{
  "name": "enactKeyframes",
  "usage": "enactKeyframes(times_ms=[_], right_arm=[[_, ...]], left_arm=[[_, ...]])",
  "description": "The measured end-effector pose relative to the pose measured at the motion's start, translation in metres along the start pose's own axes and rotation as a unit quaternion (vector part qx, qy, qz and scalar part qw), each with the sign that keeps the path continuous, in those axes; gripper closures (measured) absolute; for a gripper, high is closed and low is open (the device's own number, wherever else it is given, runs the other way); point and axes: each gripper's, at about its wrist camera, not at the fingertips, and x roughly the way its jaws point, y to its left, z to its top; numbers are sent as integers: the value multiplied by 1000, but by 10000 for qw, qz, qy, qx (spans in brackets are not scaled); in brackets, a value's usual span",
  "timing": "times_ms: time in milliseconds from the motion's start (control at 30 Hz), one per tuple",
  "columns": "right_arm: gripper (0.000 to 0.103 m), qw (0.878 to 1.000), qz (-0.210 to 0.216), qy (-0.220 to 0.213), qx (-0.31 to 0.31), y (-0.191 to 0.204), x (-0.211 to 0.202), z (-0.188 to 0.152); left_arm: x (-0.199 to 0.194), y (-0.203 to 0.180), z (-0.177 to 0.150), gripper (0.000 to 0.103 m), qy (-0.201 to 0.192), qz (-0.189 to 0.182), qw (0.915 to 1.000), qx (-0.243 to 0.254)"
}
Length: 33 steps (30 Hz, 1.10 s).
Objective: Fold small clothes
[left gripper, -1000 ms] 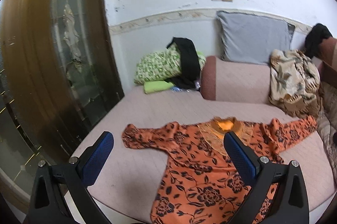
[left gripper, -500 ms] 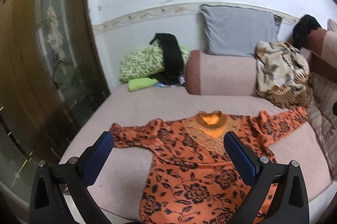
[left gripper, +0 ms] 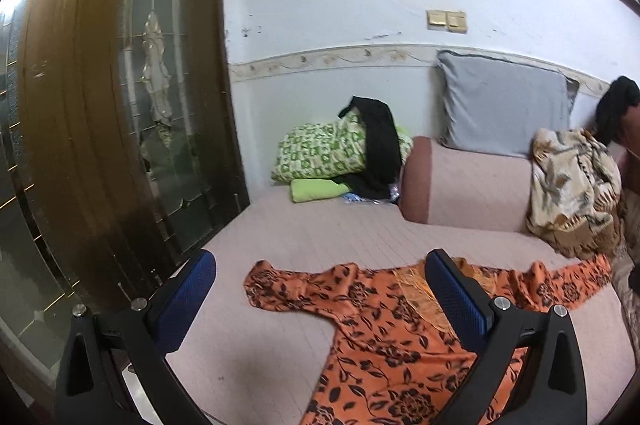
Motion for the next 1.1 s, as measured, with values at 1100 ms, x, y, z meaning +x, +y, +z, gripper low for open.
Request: enactKeyframes(times_ms=[1100], right_arm=[[1,9377,174,616,3415,-329,186,-20]], left_arm=[[270,-129,-154,0,2415,-524,9687,226]])
